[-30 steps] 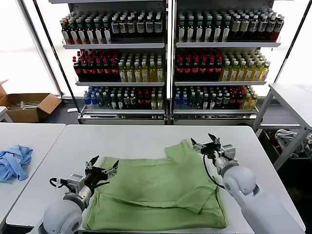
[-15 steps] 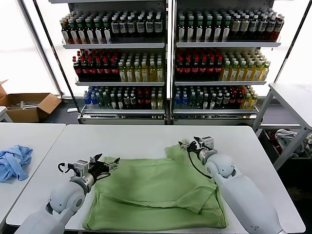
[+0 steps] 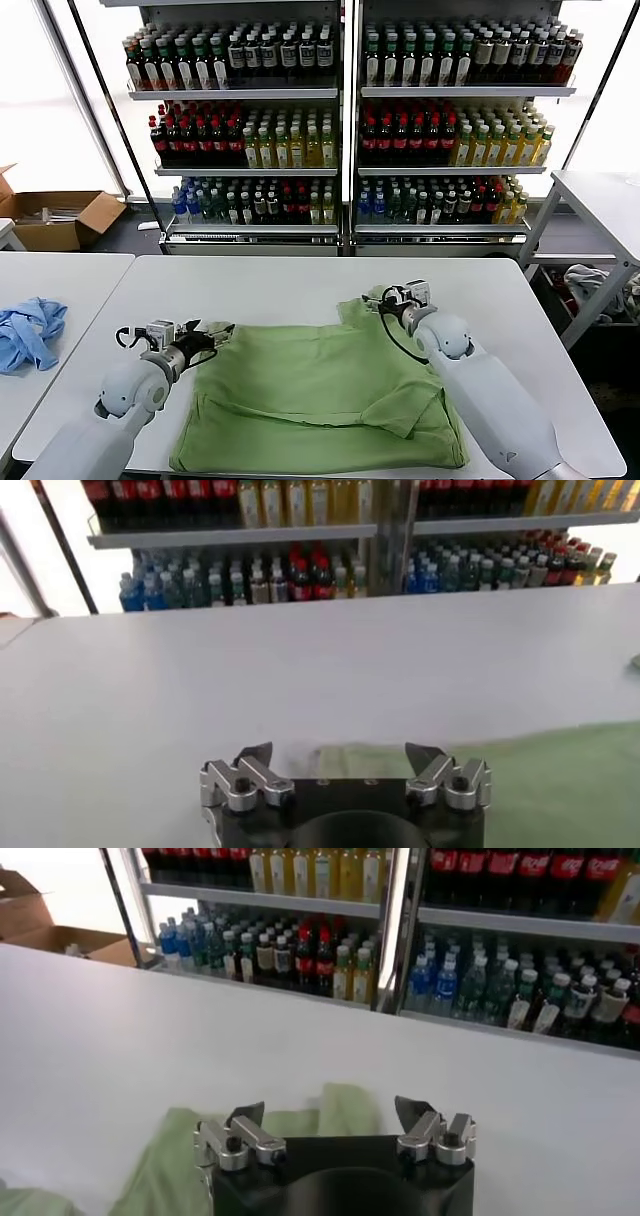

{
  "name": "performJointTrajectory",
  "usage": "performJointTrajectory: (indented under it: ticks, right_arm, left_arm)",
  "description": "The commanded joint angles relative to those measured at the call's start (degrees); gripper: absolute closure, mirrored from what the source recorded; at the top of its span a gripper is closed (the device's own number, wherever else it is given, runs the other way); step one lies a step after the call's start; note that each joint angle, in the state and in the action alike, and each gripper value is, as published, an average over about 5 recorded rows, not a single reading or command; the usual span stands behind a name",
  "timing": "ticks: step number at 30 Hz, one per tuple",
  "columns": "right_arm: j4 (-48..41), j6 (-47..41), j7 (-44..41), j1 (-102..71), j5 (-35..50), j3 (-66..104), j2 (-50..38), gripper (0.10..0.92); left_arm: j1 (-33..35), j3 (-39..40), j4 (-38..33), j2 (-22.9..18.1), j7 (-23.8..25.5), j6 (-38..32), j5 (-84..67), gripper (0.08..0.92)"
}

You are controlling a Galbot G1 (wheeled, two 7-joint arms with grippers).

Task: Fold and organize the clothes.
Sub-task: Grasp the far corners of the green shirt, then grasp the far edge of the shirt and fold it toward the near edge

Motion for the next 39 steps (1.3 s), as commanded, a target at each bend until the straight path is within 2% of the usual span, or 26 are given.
performJointTrajectory:
  ticks: [1,3,9,25,28,34,39]
  right_arm:
    - [-1.53,-0.41,-1.01,0.16,-1.08,0.12,0.67,0.218]
    - [-1.87,-0.36,-1.46,-0.38,-1.53,0.44,0.81,0.249]
    - [-0.85,0.28,-2.57,-2.19,-2.77,0.48,0.20,0.416]
    - [2.30,1.51,-2.59,-4.05,-3.64,1.05,-1.01,0.865]
    - [2.89,2.03,-2.61,-4.34,-3.98,0.99,-1.27,0.910]
    - [5.39,8.20,-1.84,-4.83,-5.09,0.97,-2.87,0.913]
    - [9.88,12.39,0.10,-5.35,-4.28,1.62,-5.06,0.913]
  left_arm:
    - [-0.09,-0.57,3.56,-0.27,1.13,0.33,-0.75,0.177]
    - [0.48,-0.74,3.68,-0.43,1.41,0.00,-0.61,0.177]
    - [1.88,-0.87,3.31,-0.78,2.27,-0.77,0.05,0.204]
    - [5.11,0.05,-1.53,-0.71,4.65,-6.43,3.60,0.656]
    - [5.30,0.23,-2.48,-0.63,4.46,-7.46,3.54,0.743]
    - [5.04,-0.15,-4.49,-0.06,3.64,-12.17,2.81,0.895]
    - [5.23,-1.14,-6.97,0.78,0.82,-13.86,1.98,0.914]
